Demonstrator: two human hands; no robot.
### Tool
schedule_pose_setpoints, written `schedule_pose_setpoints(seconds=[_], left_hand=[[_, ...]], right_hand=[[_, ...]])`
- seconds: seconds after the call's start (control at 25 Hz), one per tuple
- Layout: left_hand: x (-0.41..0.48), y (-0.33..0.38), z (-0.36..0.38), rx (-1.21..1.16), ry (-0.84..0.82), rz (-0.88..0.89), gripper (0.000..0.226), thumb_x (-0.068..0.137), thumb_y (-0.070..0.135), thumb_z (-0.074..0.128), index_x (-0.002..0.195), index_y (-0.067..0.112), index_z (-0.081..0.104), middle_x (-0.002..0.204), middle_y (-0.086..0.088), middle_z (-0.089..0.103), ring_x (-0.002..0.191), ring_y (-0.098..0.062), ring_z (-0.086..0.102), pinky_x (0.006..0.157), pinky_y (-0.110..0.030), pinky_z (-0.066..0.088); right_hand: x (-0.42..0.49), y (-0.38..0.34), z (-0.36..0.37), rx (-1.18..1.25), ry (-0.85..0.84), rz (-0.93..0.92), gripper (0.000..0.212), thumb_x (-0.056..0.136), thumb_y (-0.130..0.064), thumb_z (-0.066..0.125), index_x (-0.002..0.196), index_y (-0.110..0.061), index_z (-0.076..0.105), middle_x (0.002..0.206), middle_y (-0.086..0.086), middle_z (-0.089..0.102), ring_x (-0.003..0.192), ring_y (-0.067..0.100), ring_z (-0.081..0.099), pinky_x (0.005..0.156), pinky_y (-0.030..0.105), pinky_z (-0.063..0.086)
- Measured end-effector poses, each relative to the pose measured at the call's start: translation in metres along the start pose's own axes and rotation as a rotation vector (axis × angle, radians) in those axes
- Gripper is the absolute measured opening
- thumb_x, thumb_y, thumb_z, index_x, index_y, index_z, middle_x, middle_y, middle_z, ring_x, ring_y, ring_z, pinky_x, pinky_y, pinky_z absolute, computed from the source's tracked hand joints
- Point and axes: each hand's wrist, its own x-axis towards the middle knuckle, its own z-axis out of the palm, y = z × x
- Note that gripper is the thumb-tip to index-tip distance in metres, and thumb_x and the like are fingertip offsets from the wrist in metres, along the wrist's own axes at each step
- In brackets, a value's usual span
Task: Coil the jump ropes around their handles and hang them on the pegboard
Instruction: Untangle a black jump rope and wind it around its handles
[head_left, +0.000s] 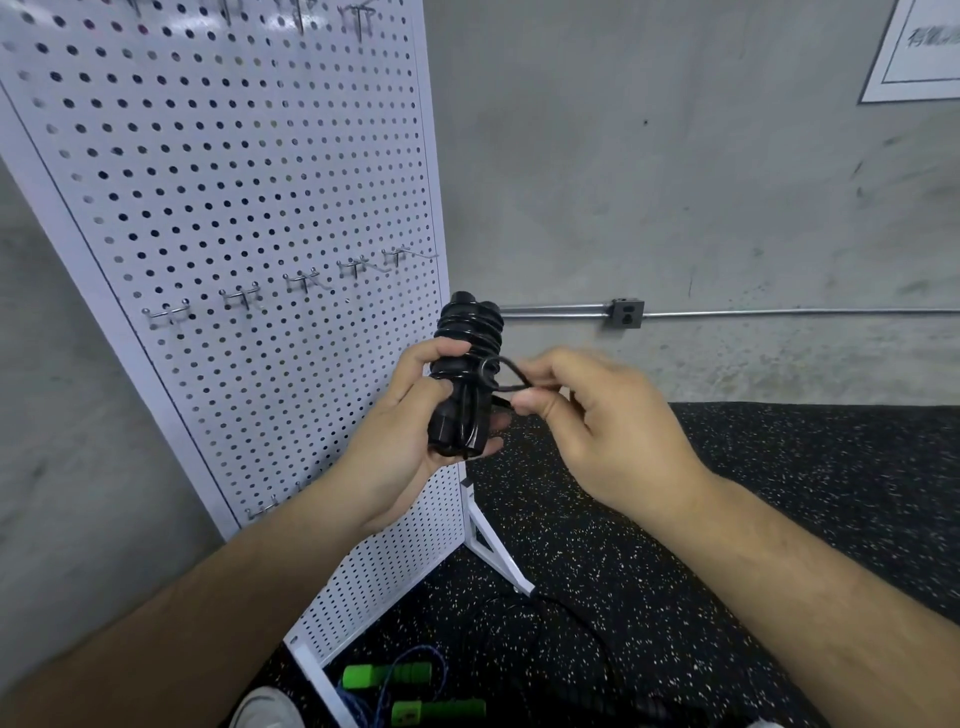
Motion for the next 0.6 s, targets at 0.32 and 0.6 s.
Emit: schedule_pose_setpoints(seconds=[0.32,0.6], left_hand=[[0.0032,0.0002,0.0059,-0.077,0.007,0.022,0.044,0.103,0.000,0.033,0.105,0.030,0.065,0.119,-0.022,0.068,0.114,-0.044,0.065,0.087,-0.062,0.057],[0.0035,-0.0050,0.0077,-0.031,-0.053,-0.009,0.043,0.103,0.002,0.033,0.115,0.033,0.060,0.116,-0.017,0.070,0.102,-0.031,0.064,0.087,-0.048,0.053]], right_hand=[[0.0006,0.0103,-0.0034,-0.184,-0.141,0.029,0.012,0.096,-0.024,0.066,0.098,-0.023,0.077,0.087,-0.009,0.072,0.088,0.012,0.058,0.083,0.034,0.050],[-0.0052,0.0034,0.0024,-0.145,-0.130,0.029,0.012,0.095,-0.024,0.066,0.093,-0.022,0.078,0.085,-0.011,0.071,0.084,0.006,0.057,0.080,0.019,0.045]])
